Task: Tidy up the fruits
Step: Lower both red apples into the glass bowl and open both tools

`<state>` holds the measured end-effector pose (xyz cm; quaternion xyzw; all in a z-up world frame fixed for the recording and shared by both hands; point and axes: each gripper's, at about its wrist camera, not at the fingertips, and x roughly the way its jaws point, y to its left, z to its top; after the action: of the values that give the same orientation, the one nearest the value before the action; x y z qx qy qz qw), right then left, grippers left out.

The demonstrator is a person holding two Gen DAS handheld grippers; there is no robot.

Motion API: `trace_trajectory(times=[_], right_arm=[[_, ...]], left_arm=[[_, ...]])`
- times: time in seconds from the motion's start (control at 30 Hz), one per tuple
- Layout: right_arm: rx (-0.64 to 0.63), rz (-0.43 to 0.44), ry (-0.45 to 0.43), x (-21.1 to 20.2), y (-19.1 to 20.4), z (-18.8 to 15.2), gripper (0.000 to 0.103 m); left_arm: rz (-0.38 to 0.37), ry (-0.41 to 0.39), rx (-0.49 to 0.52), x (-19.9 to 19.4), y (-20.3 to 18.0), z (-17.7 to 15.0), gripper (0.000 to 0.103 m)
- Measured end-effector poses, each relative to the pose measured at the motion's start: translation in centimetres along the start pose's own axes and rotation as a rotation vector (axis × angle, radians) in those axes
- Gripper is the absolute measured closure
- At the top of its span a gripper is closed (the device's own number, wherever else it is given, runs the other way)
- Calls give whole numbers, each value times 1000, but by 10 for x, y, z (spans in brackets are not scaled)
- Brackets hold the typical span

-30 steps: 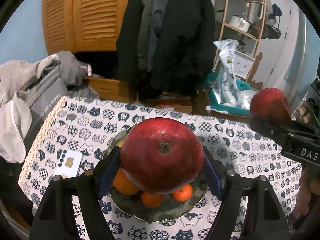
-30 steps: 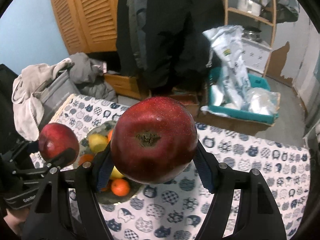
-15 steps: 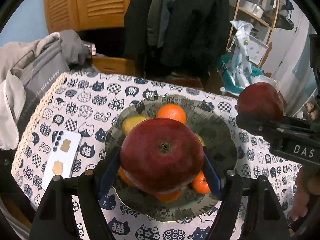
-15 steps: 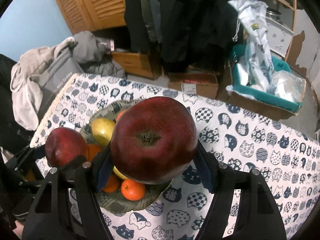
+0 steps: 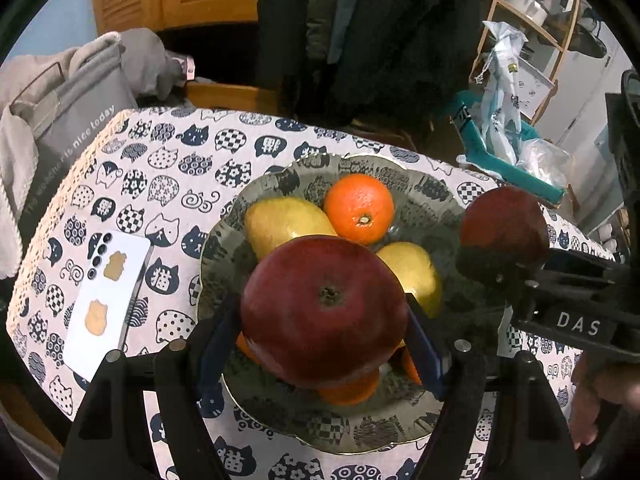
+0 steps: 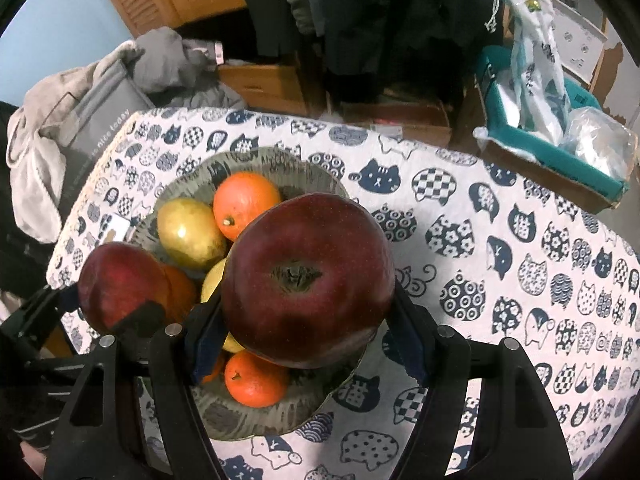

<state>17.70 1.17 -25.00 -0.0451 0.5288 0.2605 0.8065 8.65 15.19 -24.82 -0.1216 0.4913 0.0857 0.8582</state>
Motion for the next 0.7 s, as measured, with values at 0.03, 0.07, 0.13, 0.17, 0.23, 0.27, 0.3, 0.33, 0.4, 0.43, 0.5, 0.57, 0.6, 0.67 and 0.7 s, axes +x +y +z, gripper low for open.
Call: trace_trajectory(times=[0.03, 0.07, 0.13, 0.17, 0.23, 0.27, 0.3, 0.33, 0.4, 0.43, 0.5, 0.57, 0.6, 0.67, 0.7], right_arm=[[1, 2, 6, 2, -1, 0, 30], [3, 4, 13, 5, -1, -1, 30], [4, 8, 20, 9, -2, -2, 30], [5, 10, 24, 11, -2, -2, 30], [0, 3, 28, 13, -2, -2, 30], [-1, 0, 28, 14, -2, -2, 30], [1, 3, 31, 15, -3, -2, 30], [0, 3, 34, 16, -3, -1, 30], [-7, -1, 40, 18, -2, -1, 29], [-11, -1, 45, 19, -2, -1, 28], [-25, -5, 46, 19, 1, -1, 26], [-27, -3, 31, 16, 2, 0, 26], [-27, 6, 23, 14, 2, 2, 26], [-28, 10, 13, 9, 2, 5, 26], [-30, 9, 8, 7, 2, 6, 26]], left_arm=[[-1, 6, -5, 2, 1, 0, 24], [-1, 10, -7, 3, 1, -1, 24], [1, 10, 0, 5, 0, -2, 24], [4, 11, 7, 5, -1, -1, 24], [4, 14, 11, 6, -2, -1, 24], [3, 15, 12, 7, -2, -1, 24], [3, 16, 13, 7, -3, -1, 24], [5, 18, 15, 7, -3, -1, 24], [8, 12, 22, 7, -4, 0, 24], [10, 12, 29, 7, -5, 0, 23], [4, 19, 40, 8, -8, 0, 22], [3, 30, 42, 10, -10, -2, 17], [8, 28, 45, 10, -10, -2, 17], [-6, 36, 47, 11, -10, -3, 16], [-5, 38, 46, 10, -11, -3, 16]])
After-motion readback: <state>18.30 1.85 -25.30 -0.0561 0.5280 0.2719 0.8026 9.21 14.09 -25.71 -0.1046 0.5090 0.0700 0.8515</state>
